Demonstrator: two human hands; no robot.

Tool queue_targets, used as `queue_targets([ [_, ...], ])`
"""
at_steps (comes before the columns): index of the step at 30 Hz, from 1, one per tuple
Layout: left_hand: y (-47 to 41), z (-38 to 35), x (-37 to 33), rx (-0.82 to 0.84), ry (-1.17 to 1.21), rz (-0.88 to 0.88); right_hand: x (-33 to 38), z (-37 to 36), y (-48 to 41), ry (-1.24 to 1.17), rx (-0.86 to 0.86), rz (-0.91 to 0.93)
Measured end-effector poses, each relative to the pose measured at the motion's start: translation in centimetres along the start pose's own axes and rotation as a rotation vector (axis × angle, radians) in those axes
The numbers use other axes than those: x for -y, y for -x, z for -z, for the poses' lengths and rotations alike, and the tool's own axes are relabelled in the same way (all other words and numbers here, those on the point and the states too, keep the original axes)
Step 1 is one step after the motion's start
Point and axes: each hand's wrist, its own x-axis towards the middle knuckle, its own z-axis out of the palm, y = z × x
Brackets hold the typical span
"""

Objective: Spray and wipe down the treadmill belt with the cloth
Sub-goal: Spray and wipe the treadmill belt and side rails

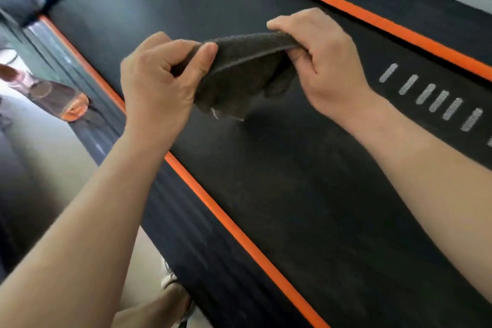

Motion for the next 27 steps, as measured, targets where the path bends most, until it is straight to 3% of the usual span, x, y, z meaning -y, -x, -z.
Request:
queue_targets([
  [1,1.3,0.2,0.3,0.007,-0.002,0.006,0.0,-0.6,0.6,0.016,0.057,0.019],
  [3,5.0,0.1,0.7,0.168,-0.048,0.012,-0.1,-1.5,2.0,0.078,0.434,-0.044],
  [6,10.8,-1.4,0.0,0.933,-0.151,0.150,-0.3,-1.3,4.7,0.400,1.193,-0.226],
  [7,12.6,-2.2,-0.1,1.135,-0.218,0.169,0.1,-1.0,5.3,0.467,1.360,-0.265],
  [8,14.1,-2.9,-0.2,1.199,-0.260,0.153,0.4,-0.9,5.7,0.503,1.442,-0.286],
  [10,16.4,-4.7,0.4,0.976,-0.247,0.100,0.6,-1.9,6.4,0.505,1.333,-0.275],
  [12,18.1,-7.2,1.0,0.712,-0.211,0.141,0.6,-4.8,7.8,0.396,1.026,-0.270],
  [13,18.8,-8.6,1.4,0.680,-0.199,0.182,0.8,-6.8,8.7,0.317,0.926,-0.286],
  [15,20.1,-10.6,1.9,0.766,-0.272,0.236,1.6,-10.7,11.3,0.240,0.829,-0.239],
  [19,20.6,-10.4,4.3,0.690,-0.392,0.166,0.8,-14.2,13.9,0.308,0.724,-0.210],
  [24,18.3,-8.8,10.3,0.692,-0.511,0.214,1.3,-17.5,12.6,0.351,0.748,-0.096],
  [27,17.2,-9.2,10.3,0.671,-0.487,0.239,0.9,-17.5,12.8,0.349,0.763,-0.058],
])
